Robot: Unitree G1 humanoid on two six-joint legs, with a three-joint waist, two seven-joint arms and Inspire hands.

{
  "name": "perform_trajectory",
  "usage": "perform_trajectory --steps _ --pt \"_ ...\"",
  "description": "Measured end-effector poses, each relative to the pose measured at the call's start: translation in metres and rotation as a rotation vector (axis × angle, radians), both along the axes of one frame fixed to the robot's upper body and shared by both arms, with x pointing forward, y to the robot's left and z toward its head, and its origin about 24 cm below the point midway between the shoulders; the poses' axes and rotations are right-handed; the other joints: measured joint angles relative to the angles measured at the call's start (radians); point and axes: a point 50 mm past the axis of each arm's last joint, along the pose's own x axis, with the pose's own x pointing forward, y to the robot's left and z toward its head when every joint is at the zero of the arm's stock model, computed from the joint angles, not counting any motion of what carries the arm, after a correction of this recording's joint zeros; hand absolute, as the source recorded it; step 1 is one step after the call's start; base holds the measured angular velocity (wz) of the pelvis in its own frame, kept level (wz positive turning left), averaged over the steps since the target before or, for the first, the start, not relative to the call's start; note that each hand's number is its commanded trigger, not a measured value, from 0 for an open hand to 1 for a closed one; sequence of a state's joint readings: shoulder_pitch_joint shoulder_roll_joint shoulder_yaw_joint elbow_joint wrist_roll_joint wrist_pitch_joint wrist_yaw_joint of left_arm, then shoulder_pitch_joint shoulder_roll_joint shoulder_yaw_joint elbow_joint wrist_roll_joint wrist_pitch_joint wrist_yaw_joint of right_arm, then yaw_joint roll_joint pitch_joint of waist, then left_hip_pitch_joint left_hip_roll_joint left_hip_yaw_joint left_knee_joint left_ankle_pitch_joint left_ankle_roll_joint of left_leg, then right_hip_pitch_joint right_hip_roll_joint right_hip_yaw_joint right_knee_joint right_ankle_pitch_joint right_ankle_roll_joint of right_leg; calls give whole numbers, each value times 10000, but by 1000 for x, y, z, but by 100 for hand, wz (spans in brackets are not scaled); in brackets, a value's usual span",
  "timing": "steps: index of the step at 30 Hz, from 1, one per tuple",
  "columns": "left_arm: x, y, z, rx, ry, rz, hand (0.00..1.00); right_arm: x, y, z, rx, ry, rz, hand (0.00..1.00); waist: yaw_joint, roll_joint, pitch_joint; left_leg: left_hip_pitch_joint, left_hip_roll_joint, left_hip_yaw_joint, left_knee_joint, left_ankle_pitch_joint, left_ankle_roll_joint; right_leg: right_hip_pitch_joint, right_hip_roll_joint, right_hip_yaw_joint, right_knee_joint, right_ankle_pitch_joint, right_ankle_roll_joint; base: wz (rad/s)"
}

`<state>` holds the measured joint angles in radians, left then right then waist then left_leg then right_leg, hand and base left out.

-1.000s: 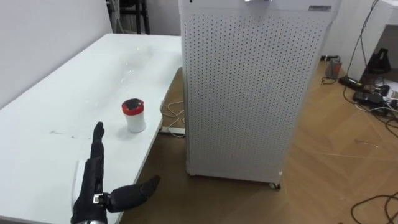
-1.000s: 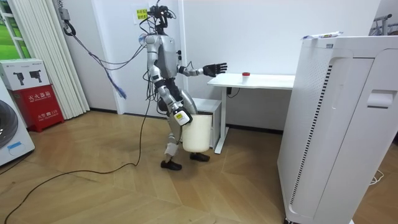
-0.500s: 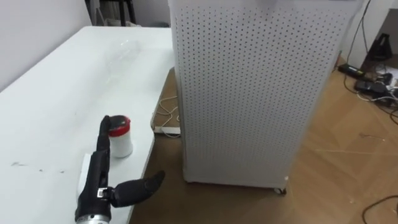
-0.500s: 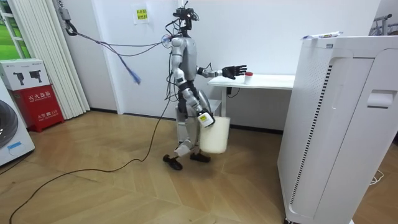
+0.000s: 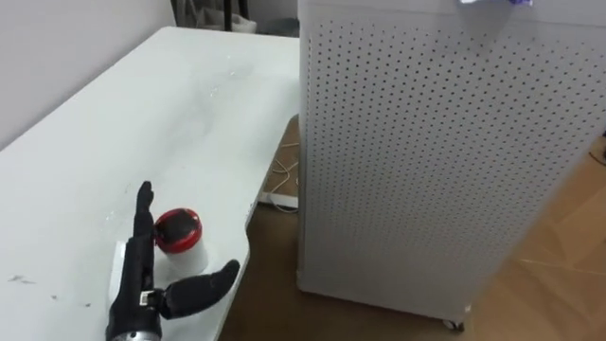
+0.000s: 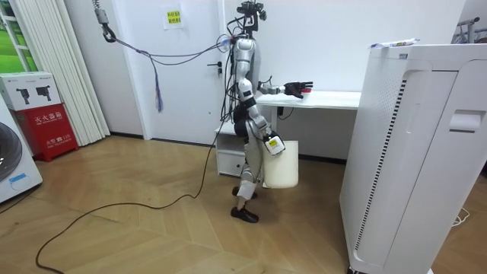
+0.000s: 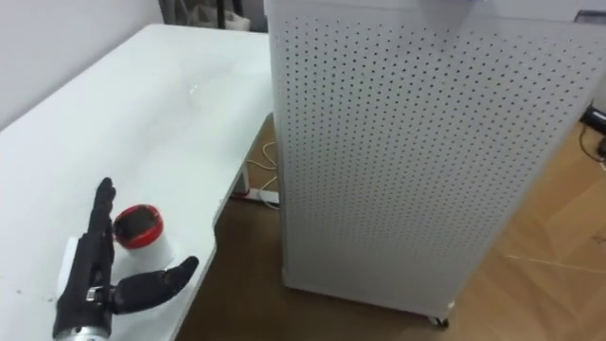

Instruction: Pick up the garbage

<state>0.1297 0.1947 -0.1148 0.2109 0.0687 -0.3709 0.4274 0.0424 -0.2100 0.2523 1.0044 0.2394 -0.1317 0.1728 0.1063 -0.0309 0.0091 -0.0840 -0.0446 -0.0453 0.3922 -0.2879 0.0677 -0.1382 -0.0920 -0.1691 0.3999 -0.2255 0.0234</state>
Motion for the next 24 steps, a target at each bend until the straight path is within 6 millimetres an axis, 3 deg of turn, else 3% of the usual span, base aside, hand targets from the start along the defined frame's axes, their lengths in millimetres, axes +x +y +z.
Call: perform_trajectory --steps 7,17,18,19,20,21,22,23,24 --pt "1 1 7 128 -256 -160 0 0 -5 2 98 62 405 100 67 -257 -66 472 131 -318 -566 80 -128 723 253 -296 -905 20 -41 12" --pt "2 0 16 203 -610 -307 0 2 4 2 242 42 1231 100 88 -402 -37 785 137 -346 -420 88 -143 1641 287 -233 -1810 170 -48 6" --pt "3 0 16 226 -638 -331 0 3 8 3 296 -6 1397 100 90 -555 86 279 43 -79 566 110 -348 1847 167 307 -2036 231 -56 25" --pt "4 0 17 236 -632 -374 0 3 10 2 348 9 1402 100 94 -681 157 -138 -51 91 1003 12 -503 1938 69 806 -2187 250 -23 61" --pt "7 -5 19 196 -728 -560 0 1 8 2 374 29 1213 100 69 -714 138 -912 -17 138 323 113 -629 1894 42 1367 -2276 272 29 82" --pt "10 -10 20 139 -837 -699 0 -2 5 1 336 147 913 100 126 -778 161 -1423 128 445 -80 966 -239 1785 -32 1417 -2191 64 256 63" --pt "7 -10 18 102 -747 -628 0 -4 6 0 358 251 923 100 366 -816 136 -1315 124 672 -165 1007 -165 1717 -78 1350 -2089 18 376 17" --pt "2 -7 14 146 -518 -490 0 -5 7 -1 398 296 1011 100 532 -792 153 -1170 137 747 -213 1009 -159 1748 -108 916 -2161 118 504 -26" --pt "0 -3 11 207 -324 -336 0 -2 9 1 444 157 1107 100 641 -736 176 -1005 135 726 -220 1008 -158 1797 -106 650 -2221 253 476 -19"
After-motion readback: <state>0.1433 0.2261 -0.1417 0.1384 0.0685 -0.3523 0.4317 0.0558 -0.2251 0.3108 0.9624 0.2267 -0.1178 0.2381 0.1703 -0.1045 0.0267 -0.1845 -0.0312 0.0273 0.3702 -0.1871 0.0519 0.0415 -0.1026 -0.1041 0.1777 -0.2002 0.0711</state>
